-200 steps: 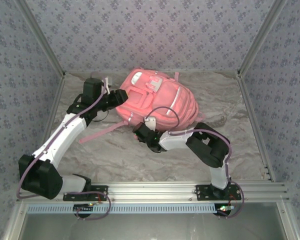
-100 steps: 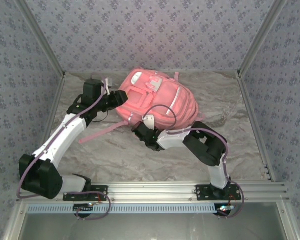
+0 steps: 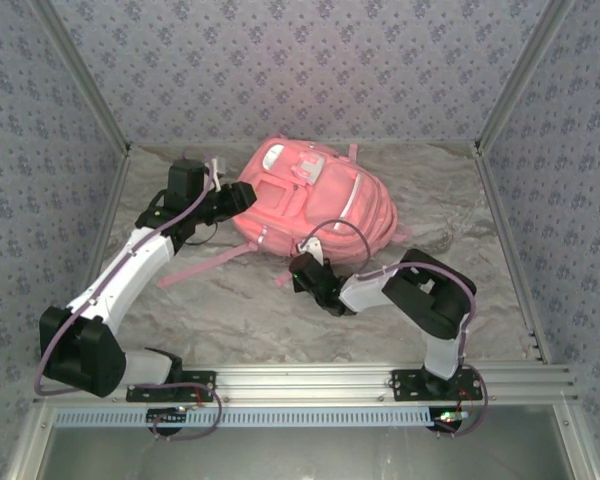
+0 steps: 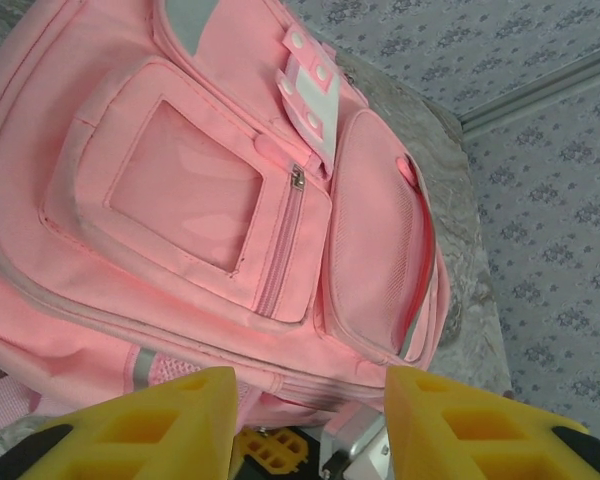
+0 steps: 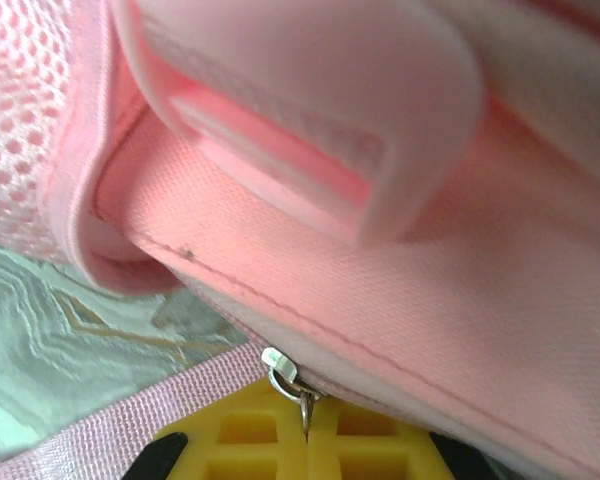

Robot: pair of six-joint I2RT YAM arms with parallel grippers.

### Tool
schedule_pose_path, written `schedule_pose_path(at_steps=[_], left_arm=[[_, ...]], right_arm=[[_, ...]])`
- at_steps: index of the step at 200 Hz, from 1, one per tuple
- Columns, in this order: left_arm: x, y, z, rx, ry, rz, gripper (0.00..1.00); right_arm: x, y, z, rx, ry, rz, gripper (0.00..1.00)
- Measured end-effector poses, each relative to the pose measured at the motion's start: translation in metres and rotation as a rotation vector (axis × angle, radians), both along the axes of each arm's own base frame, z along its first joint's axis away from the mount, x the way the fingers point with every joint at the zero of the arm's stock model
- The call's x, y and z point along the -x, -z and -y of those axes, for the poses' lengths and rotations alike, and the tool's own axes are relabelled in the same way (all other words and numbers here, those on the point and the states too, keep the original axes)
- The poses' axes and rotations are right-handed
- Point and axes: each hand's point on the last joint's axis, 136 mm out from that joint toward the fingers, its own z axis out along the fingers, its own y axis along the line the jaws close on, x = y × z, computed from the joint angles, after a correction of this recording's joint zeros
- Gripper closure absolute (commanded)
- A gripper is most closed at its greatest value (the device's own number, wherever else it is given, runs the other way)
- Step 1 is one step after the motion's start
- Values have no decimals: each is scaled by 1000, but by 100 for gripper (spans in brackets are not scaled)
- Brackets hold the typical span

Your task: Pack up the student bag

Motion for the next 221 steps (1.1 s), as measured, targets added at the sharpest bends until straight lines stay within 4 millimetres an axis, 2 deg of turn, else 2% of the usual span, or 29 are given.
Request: schedule_pose_path(at_steps=[62, 90, 121, 141, 160, 184, 203, 221], left_arm=[[-2, 6, 1, -6, 0, -15, 57], [-1, 12, 4, -12, 7, -34, 56], [15, 20, 22, -12, 50, -79, 53], [34, 39, 24, 12, 39, -149, 50], [57, 74, 17, 33, -1, -251, 45], [77, 113, 12, 39, -46, -358, 43], [81, 126, 10, 42, -77, -387, 43], [71, 127, 12, 63, -96, -373, 43]], right_arm=[[18, 2, 43, 3, -7, -8, 100], [27, 1, 48, 3, -51, -10, 100], [30, 0, 50, -21, -95, -16, 100], [30, -1, 51, -48, -107, -24, 100], [29, -1, 51, -72, -116, -31, 100], [29, -1, 52, -105, -124, -41, 100], [30, -1, 51, -127, -134, -46, 100], [30, -2, 50, -140, -140, -49, 100]])
